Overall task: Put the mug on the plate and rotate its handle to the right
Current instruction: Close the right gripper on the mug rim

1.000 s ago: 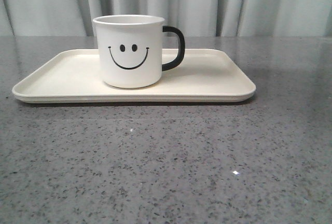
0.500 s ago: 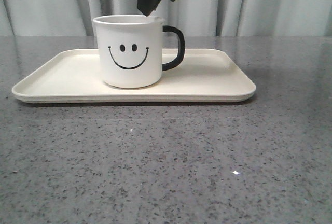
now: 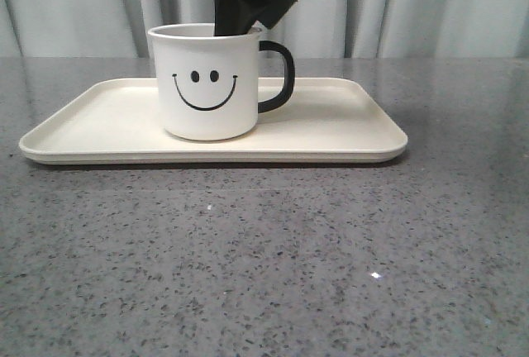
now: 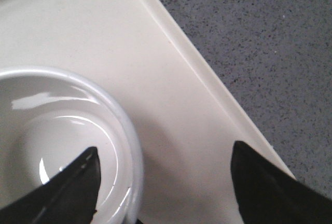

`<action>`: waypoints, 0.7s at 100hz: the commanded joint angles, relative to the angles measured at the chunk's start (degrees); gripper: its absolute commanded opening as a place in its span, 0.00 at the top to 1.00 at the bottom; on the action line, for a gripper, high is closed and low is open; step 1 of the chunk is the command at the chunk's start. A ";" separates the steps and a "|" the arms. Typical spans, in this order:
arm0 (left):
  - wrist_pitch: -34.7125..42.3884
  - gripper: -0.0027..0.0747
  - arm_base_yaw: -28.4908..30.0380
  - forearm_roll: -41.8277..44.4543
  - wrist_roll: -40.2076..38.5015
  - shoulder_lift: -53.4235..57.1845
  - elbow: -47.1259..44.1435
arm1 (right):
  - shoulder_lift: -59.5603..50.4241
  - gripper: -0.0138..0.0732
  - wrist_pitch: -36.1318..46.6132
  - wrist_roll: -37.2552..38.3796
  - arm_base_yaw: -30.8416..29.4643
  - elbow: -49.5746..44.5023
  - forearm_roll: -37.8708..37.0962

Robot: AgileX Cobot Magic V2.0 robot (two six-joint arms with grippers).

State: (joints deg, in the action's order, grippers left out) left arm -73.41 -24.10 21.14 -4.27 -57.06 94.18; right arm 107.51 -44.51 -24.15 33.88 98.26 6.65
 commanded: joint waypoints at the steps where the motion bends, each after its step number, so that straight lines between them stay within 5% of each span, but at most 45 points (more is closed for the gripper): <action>1: 1.23 0.99 -0.34 0.66 -0.61 0.45 1.17 | -2.84 0.23 2.92 -0.51 -0.01 1.90 0.63; 47: 1.23 0.99 -0.34 0.66 -0.61 0.45 1.17 | -2.04 0.24 1.95 -0.46 -0.01 1.90 0.74; 59: 1.23 0.99 -0.34 0.66 -0.61 0.45 1.17 | -1.26 0.37 0.70 -0.46 -0.01 1.90 0.74; 70: 1.23 0.99 -0.34 0.66 -0.61 0.45 1.17 | -1.29 0.61 0.64 -0.46 -0.01 1.90 0.85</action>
State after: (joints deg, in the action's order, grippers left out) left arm -73.41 -24.10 21.14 -4.27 -57.06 94.18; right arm 109.21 -45.83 -24.15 33.88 98.26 6.90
